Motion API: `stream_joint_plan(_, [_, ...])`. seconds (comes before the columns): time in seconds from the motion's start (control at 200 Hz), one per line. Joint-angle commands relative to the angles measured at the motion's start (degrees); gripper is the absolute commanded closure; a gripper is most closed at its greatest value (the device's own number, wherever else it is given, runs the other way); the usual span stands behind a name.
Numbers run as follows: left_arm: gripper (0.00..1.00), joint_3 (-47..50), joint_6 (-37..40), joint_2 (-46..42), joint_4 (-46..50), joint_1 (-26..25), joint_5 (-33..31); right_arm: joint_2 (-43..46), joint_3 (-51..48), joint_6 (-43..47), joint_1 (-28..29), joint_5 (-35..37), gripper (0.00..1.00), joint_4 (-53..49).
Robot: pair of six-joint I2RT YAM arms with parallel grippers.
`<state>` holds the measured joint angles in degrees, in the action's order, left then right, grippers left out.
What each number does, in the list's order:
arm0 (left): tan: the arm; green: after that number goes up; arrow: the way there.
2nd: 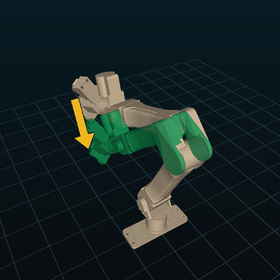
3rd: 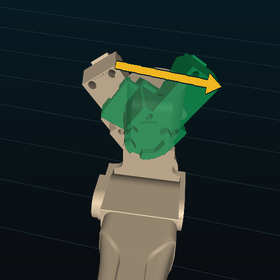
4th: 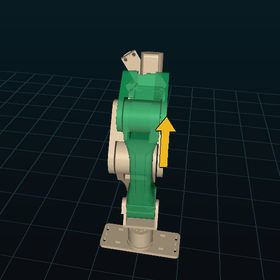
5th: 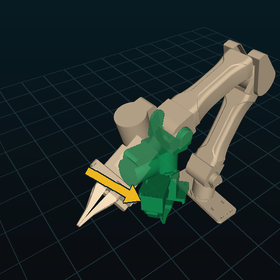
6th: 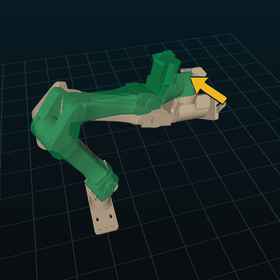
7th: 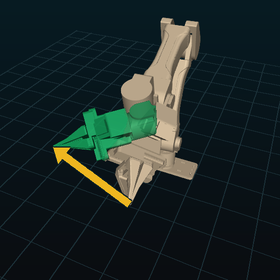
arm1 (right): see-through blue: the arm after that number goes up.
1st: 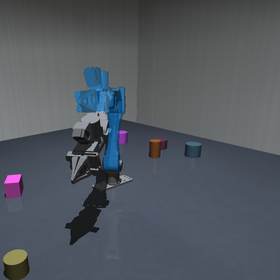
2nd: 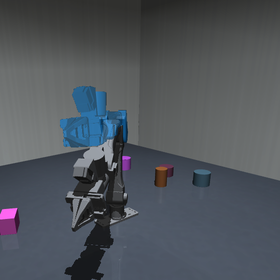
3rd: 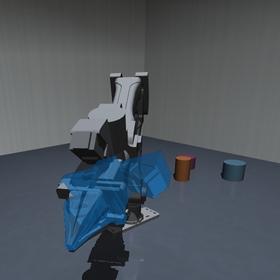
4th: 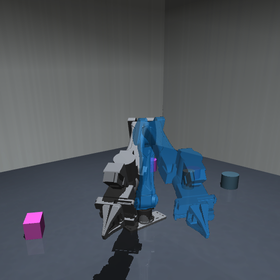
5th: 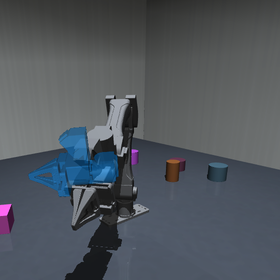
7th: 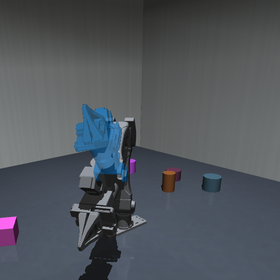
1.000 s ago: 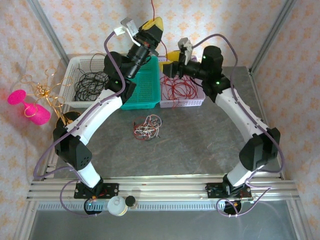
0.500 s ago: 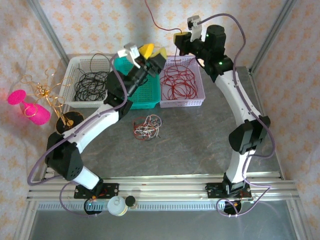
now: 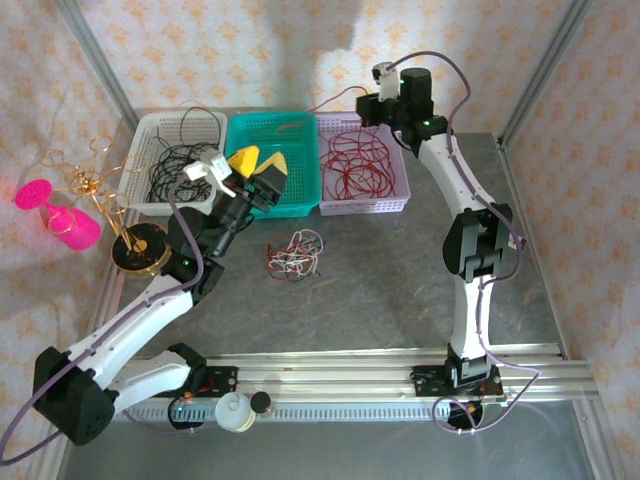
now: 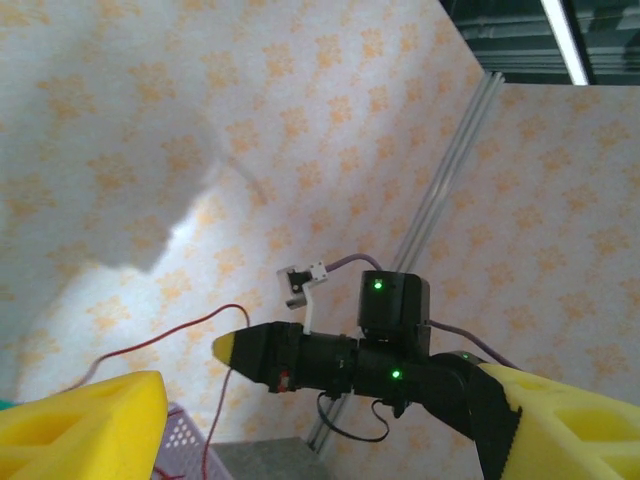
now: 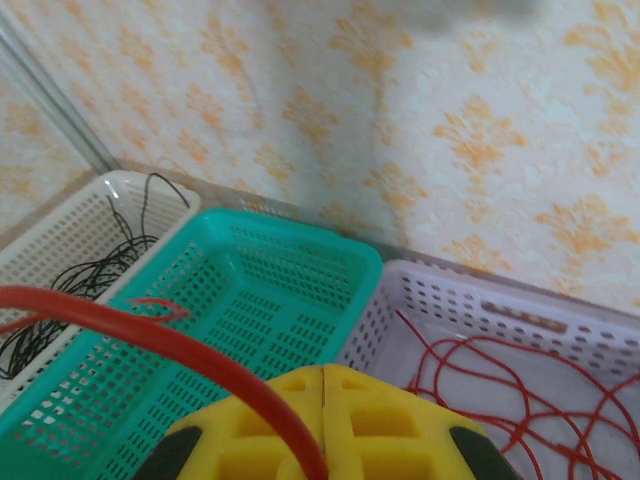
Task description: Untangle the cables
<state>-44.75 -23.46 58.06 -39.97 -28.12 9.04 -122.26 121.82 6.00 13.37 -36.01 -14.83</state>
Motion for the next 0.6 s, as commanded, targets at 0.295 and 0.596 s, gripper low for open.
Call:
stream_joint_plan(0.295, [0.22, 3.0, 2.6, -5.2, 8.6, 0.1, -4.2, 4.6, -2.8, 1.1, -1.4, 4.8, 1.00, 0.1])
stream_joint_plan(0.596, [0.22, 3.6, 2.5, -5.9, 10.1, 0.1, -4.3, 8.1, -14.1, -0.9, -5.5, 11.0, 1.00, 2.2])
